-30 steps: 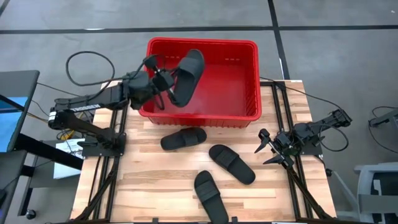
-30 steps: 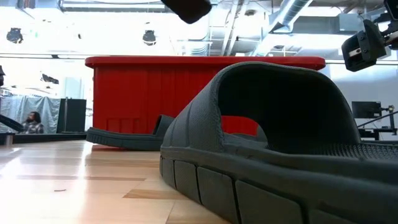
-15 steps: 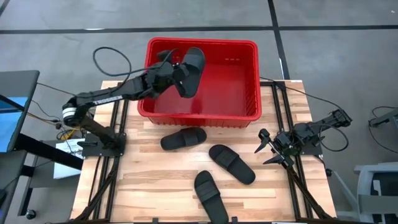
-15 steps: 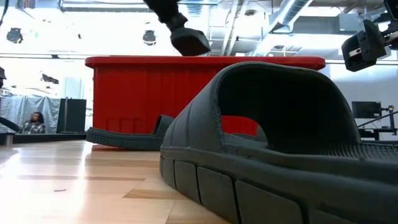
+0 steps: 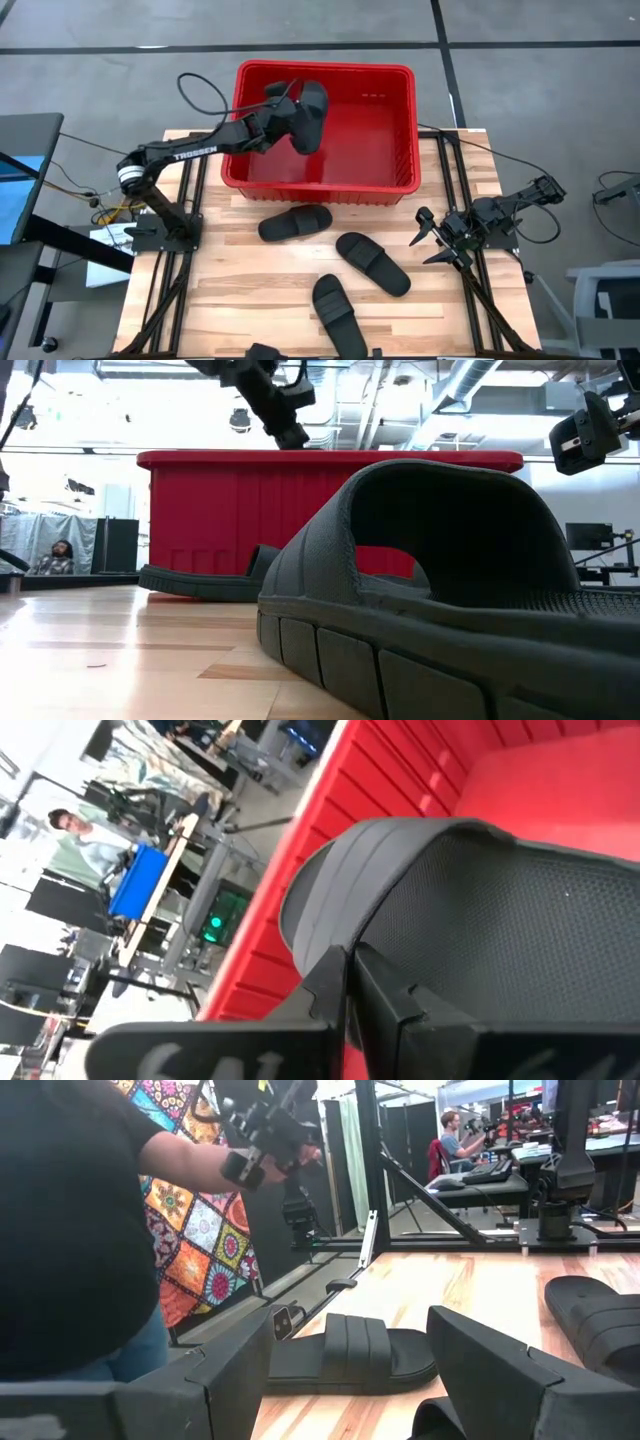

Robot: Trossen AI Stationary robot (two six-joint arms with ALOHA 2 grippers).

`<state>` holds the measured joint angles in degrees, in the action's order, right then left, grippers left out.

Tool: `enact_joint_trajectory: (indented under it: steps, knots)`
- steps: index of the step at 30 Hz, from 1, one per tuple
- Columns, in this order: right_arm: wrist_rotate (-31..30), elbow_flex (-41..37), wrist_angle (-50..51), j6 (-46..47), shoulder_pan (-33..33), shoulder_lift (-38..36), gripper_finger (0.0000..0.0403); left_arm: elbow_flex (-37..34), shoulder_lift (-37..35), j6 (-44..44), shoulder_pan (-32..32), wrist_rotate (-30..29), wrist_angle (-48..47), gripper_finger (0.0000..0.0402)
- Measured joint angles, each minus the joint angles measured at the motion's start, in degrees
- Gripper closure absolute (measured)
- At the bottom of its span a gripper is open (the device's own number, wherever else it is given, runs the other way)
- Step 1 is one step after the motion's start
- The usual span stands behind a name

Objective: Pick and place slides into bin
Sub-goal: Put the slipper into the organizer bin

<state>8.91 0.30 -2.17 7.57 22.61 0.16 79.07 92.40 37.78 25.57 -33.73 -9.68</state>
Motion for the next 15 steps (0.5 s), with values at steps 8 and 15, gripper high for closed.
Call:
enact_joint_trajectory:
  steps: [8,15]
  knots:
    - [0.0,0.0,0.0,0.0,0.0,0.0,0.0143,0.0,3.4,-1.3,1.6,0.3,-1.9,0.0401]
    - [0.0,0.0,0.0,0.0,0.0,0.0,0.0143,0.0,6.4,-2.5,2.5,0.6,-3.3,0.0401]
